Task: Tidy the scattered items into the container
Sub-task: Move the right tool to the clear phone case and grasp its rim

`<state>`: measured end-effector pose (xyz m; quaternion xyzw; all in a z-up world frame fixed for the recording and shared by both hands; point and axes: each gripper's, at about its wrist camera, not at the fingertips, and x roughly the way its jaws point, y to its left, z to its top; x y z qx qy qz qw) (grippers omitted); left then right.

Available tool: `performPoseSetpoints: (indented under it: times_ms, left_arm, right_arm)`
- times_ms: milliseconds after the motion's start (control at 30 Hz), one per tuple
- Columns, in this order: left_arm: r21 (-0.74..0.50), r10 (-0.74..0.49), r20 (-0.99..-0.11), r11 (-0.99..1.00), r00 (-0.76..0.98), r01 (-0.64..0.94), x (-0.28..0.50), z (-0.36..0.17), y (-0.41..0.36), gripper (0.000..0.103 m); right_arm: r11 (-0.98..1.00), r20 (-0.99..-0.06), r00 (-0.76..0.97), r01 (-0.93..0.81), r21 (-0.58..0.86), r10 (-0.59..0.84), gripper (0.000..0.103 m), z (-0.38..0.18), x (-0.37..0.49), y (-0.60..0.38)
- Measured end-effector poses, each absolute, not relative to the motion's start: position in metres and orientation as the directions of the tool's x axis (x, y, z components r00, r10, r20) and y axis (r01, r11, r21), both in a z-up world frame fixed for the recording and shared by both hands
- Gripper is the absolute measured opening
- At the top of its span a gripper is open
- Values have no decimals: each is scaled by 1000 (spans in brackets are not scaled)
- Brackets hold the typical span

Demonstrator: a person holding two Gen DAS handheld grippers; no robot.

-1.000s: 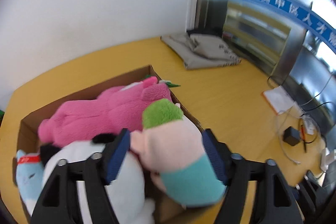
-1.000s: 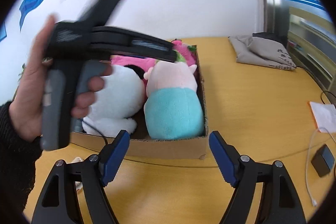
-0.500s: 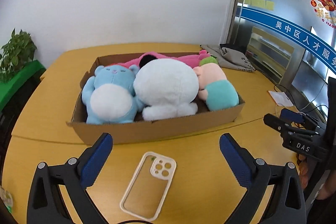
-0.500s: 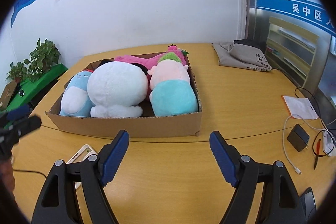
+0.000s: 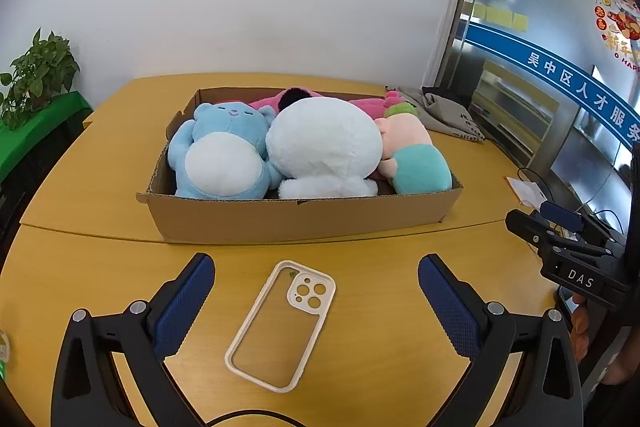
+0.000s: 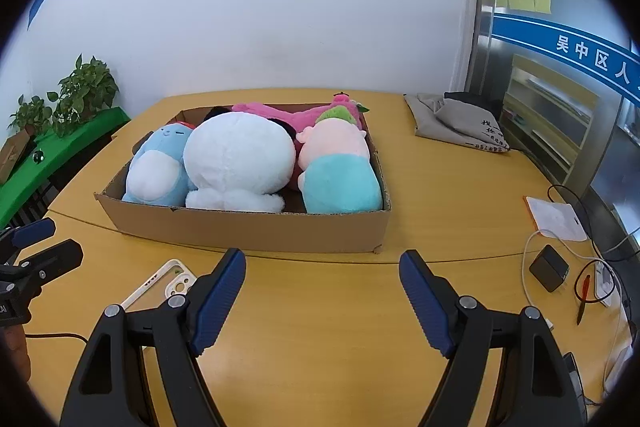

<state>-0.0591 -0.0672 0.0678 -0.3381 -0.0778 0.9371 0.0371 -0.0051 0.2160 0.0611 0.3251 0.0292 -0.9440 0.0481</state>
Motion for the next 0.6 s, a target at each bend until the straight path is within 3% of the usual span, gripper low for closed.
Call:
performPoseSetpoints:
  times_ms: [367,600]
  left_arm:
    - [-192,133,-660,-981,-739,-5,-60,55,-78,103]
    - [-249,144,-763,-965,-630,81,-47,7,-107,99]
  right_arm:
    - [-991,-626,-774,135,-10,-99,79,54,-14,219]
    - [-910,-731,-637,412,-53,-245,79,6,-37,172]
